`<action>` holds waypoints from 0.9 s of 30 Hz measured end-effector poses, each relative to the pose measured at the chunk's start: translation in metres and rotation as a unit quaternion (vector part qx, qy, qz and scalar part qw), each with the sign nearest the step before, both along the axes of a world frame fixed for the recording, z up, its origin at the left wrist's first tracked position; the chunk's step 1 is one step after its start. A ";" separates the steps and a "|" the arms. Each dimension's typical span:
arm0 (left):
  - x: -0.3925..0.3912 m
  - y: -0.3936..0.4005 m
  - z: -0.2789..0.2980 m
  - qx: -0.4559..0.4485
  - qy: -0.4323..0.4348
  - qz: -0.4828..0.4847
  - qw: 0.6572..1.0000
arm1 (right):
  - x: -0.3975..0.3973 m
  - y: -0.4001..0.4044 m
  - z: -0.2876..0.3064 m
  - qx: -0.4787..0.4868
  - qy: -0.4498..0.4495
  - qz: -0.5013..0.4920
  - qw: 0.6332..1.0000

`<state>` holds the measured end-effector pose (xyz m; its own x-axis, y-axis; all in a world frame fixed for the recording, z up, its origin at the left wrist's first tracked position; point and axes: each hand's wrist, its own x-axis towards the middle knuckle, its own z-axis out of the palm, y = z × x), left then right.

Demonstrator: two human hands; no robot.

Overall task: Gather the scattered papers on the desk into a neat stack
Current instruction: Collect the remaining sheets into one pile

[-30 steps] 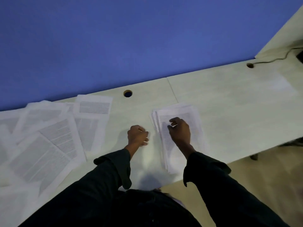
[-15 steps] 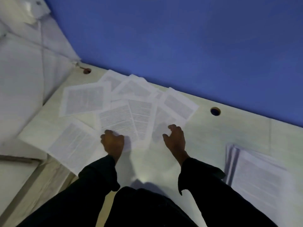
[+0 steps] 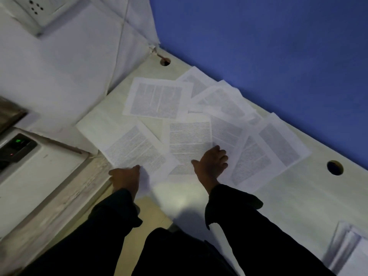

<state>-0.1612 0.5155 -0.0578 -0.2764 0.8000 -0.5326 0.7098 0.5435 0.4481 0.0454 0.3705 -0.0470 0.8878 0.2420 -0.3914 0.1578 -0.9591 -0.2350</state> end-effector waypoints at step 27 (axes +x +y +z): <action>0.059 -0.024 0.009 0.094 -0.225 -0.378 0.893 | 0.042 -0.089 0.003 0.284 0.228 -0.247 0.898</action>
<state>-0.1021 0.4919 -0.0492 0.5889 0.7541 -0.2909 0.5676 -0.1295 0.8131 0.0871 0.2816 -0.0435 0.7201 0.1390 -0.6798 -0.4910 -0.5902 -0.6408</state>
